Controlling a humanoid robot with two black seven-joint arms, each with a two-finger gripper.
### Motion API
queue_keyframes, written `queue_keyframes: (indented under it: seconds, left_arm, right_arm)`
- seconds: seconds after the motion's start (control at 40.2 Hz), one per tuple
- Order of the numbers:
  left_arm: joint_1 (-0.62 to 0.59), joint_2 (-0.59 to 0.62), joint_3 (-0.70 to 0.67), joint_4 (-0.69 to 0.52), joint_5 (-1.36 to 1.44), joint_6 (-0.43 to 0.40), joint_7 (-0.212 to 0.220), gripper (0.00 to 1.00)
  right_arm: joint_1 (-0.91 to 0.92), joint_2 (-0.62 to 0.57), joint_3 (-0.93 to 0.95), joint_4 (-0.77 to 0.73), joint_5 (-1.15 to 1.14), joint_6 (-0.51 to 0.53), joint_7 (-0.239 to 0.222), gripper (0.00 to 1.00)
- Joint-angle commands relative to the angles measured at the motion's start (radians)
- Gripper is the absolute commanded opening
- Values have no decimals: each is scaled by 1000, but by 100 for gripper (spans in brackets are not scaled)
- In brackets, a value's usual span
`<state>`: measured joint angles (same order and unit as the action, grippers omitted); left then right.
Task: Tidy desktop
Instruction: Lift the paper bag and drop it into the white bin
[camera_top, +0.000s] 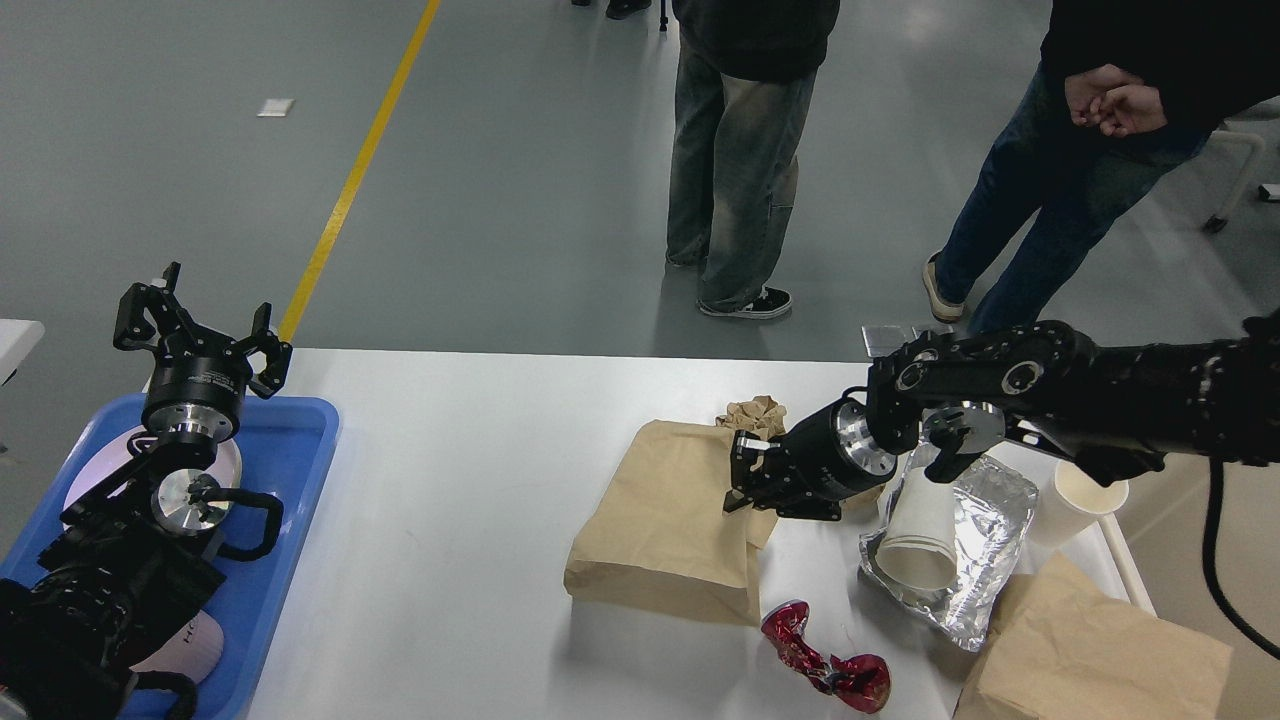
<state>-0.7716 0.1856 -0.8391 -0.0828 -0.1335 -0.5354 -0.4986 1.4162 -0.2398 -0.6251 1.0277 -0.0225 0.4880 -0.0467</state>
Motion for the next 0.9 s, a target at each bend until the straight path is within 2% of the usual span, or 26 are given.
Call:
queue_keyframes:
  seconds: [0.0, 0.149, 0.473, 0.547, 0.672, 0.821, 0.871]
  left_arm:
    - [0, 0, 0, 0, 0, 0, 0, 96]
    - [0, 0, 0, 0, 0, 0, 0, 96]
    - [0, 0, 0, 0, 0, 0, 0, 96]
    - [0, 0, 0, 0, 0, 0, 0, 96]
    - [0, 0, 0, 0, 0, 0, 0, 96]
    - [0, 0, 0, 0, 0, 0, 0, 96]
    - [0, 0, 0, 0, 0, 0, 0, 96]
  right_arm:
    - [64, -104, 19, 78, -1, 4, 1, 0]
    - [187, -281, 27, 152, -1, 43, 1, 0]
    - [437, -631, 81, 132, -8, 233, 1, 0]
    - [451, -677, 81, 120, -17, 238, -1, 0]
    - [396, -708, 55, 2, -51, 207, -2, 0]
    - [199, -704, 36, -153, -56, 130, -2, 0]
    - [107, -702, 38, -227, -54, 75, -1, 0]
